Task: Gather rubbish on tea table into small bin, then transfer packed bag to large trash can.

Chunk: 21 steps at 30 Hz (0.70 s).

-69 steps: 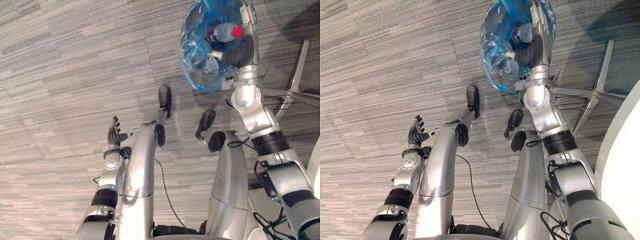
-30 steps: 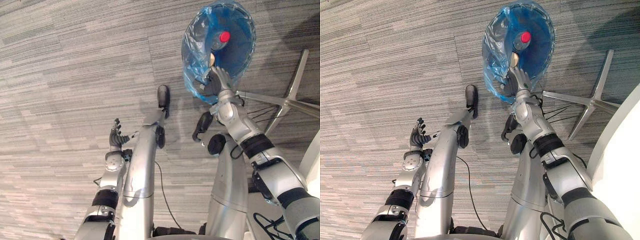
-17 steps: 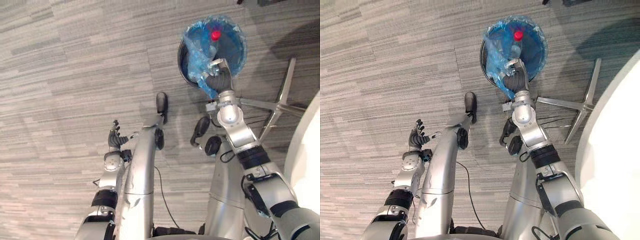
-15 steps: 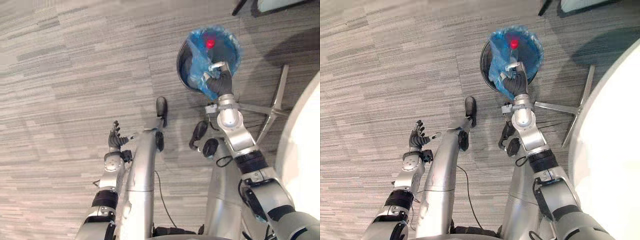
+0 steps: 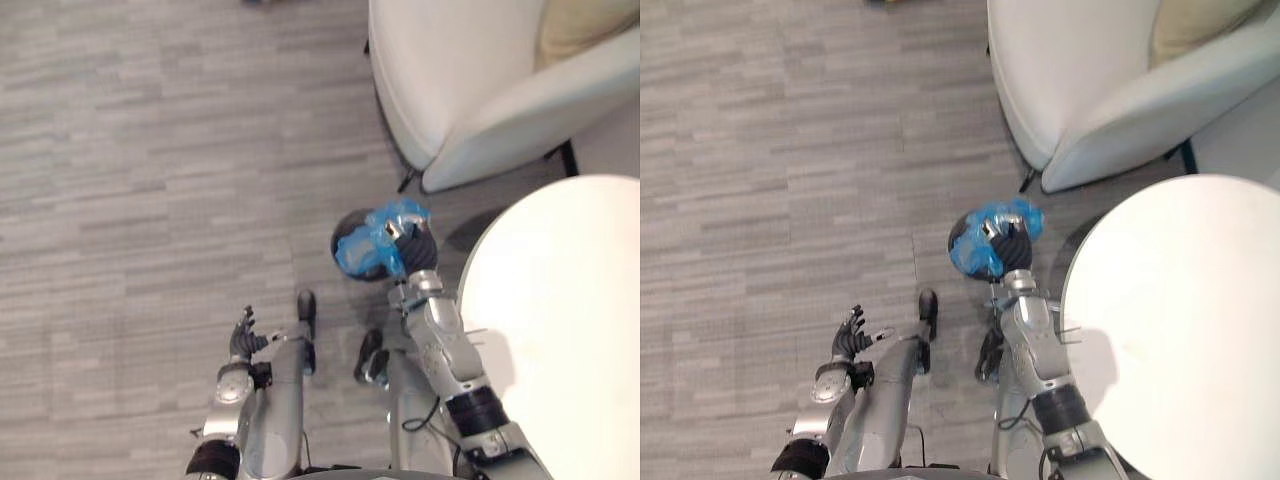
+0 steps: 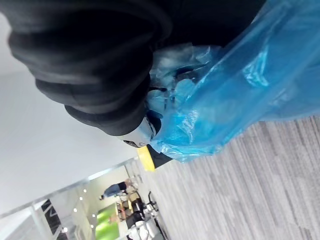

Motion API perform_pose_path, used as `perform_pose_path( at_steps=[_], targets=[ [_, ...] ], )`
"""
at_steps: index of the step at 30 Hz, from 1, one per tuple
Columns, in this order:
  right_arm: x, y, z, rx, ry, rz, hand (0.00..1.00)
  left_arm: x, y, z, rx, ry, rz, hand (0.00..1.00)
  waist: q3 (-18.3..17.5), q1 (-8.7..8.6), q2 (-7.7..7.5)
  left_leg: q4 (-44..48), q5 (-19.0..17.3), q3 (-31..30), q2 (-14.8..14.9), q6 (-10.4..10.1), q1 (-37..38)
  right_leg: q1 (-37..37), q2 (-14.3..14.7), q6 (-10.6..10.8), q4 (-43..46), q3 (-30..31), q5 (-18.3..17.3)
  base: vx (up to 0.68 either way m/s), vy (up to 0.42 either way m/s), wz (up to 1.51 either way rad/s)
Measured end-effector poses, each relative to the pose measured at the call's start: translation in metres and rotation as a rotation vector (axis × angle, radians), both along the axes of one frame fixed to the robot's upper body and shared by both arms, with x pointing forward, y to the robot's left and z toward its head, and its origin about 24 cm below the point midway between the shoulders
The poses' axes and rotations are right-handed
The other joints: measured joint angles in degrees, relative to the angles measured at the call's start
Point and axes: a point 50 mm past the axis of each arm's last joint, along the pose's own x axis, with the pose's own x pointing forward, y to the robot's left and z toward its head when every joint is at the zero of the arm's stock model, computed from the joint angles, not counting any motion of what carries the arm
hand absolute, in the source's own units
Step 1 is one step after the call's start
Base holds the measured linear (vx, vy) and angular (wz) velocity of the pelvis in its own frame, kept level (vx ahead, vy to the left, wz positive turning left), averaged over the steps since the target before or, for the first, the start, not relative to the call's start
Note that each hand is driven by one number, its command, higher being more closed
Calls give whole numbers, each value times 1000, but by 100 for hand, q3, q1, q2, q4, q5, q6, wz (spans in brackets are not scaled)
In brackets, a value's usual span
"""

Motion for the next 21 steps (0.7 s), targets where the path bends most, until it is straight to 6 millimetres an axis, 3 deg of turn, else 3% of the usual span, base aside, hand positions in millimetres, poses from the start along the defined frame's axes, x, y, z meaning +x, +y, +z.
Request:
perform_pose_path(
  at_steps=[5, 9, 14, 16, 18, 20, 21],
  targets=[
    [-6, -4, -1, 3, -14, 19, 100, -19, 6, -12, 68, 76, -46, 0, -484, -117, -2, -836, 186, 29, -11, 47, 954, 902, 207, 60, -915, 95, 235, 182, 18, -15],
    [-5, -15, 0, -58, -31, 22, 100, -26, 11, -12, 88, 84, -79, 0, -535, -117, 3, -1024, 204, 34, 13, 74, 1408, 1428, 334, 64, -1464, 285, 452, 129, 6, -25],
    [0, -16, 8, -94, -74, 58, 100, -30, 17, -2, 111, 33, -101, 0, -560, -113, 15, -962, 178, 70, 82, 79, 1487, 1525, 461, 102, -1851, 738, 782, 6, 4, -48],
    [3, -17, 13, -93, -92, 62, 100, -19, 21, 10, 127, -25, -118, 0, -542, -121, 43, -454, -140, 10, 129, 127, 1177, 1348, 475, 131, -1650, 758, 771, -124, 31, -10],
    [4, -21, 15, -109, -101, 57, 100, -3, 20, 27, 138, -115, -136, 0, -501, -122, 87, 156, -368, -160, 163, 253, 868, 1121, 437, 368, -921, 957, 455, -134, 20, 39],
    [4, -21, 17, -111, -110, 46, 100, 5, 19, 38, 144, -175, -139, 0, -481, -117, 77, 386, -430, -390, 11, 341, 769, 953, 355, 409, 461, 1328, -67, -135, -42, 79],
    [4, -17, 21, -106, -128, 49, 100, 5, 17, 43, 138, -205, -132, 0, -481, -77, 76, 522, -433, -512, -73, 344, 701, 1031, 336, 530, 1057, 1526, -259, -166, -82, 82]
  ],
)
